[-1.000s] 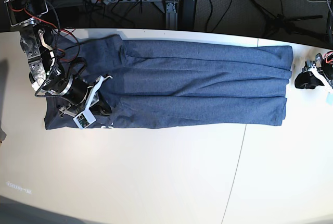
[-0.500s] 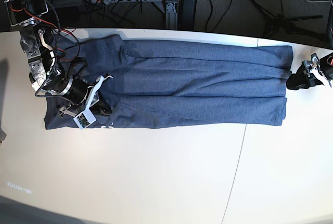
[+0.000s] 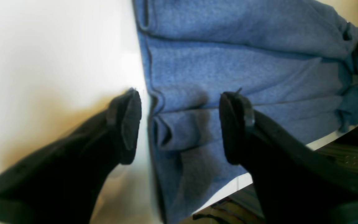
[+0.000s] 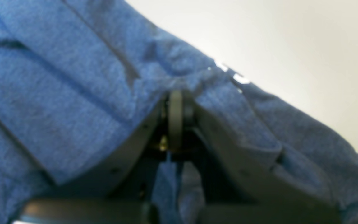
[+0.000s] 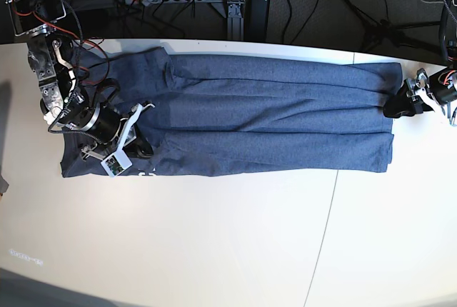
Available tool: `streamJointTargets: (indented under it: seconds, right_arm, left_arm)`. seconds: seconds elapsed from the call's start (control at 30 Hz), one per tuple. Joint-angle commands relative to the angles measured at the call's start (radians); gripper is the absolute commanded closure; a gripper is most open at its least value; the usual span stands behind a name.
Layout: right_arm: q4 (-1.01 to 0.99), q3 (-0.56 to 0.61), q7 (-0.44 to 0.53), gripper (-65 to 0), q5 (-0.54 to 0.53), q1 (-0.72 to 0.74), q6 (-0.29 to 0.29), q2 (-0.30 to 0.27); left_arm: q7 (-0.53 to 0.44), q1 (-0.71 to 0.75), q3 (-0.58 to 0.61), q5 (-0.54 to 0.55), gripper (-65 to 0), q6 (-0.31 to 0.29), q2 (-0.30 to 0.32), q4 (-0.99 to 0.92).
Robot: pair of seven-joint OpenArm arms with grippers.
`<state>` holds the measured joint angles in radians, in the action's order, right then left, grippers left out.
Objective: Fold the T-shirt properly
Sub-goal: 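Grasp the folded hem end with the left gripper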
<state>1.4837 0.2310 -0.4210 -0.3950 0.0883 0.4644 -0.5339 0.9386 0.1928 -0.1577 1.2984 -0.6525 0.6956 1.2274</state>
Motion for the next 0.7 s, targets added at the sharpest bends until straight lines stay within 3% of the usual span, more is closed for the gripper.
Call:
streamJointTargets:
  seconds: [0.0,0.27,0.67]
  right_arm:
    - [0.013,-0.011,0.019,0.0,-0.005,0.014,0.049,-0.014]
    - [0.013,-0.011,0.019,0.0,-0.005,0.013,0.049,-0.014]
    - [0.013,-0.011,0.016,0.0,-0.005,0.014,0.049,-0.014]
  left_arm:
    - [-0.001,-0.008,0.006,0.006,-42.5,-0.035,0.018,-0.003]
    - [-0.021,-0.076,0.109,0.005,-42.5,-0.036,-0.003,-0.085]
    - [-0.022,-0.154,0.119,-0.02,-42.3,-0.036,-0.004,-0.135]
